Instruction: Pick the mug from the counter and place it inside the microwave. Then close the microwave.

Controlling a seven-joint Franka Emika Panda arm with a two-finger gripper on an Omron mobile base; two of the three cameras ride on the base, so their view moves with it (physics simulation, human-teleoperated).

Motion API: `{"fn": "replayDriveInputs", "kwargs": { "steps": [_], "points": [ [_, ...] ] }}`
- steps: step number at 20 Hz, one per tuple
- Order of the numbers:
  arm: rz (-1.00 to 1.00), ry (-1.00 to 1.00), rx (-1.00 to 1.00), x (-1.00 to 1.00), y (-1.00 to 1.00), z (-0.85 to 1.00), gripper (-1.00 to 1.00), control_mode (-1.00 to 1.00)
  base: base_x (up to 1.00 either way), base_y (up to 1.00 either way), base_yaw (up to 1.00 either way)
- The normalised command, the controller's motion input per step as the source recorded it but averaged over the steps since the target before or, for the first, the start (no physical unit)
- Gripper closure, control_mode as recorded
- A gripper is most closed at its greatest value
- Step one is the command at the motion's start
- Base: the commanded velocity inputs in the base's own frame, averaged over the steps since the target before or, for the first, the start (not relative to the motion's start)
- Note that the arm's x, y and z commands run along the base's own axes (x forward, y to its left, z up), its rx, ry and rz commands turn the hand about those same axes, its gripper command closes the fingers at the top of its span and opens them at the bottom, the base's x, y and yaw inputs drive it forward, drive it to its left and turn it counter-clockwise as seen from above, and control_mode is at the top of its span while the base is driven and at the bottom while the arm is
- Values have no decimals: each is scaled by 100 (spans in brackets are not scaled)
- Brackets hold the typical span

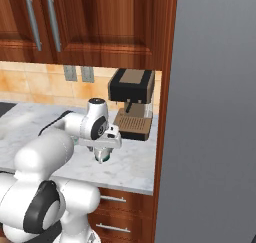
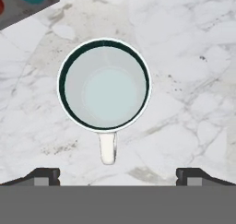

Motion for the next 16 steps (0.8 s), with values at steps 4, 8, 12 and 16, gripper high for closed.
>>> {"fn": "replayDriveInputs", "kwargs": {
  "steps": [4,8,12,16],
  "points": [
    [1,0,0,0,0,0,-100,-100,0,0,0],
    [3,0,0,0,5,0,-100,-100,0,0,0],
    [5,0,0,0,10,-2,-100,-100,0,0,0],
    [6,0,0,0,15,-7,-100,-100,0,0,0]
  ]
}}
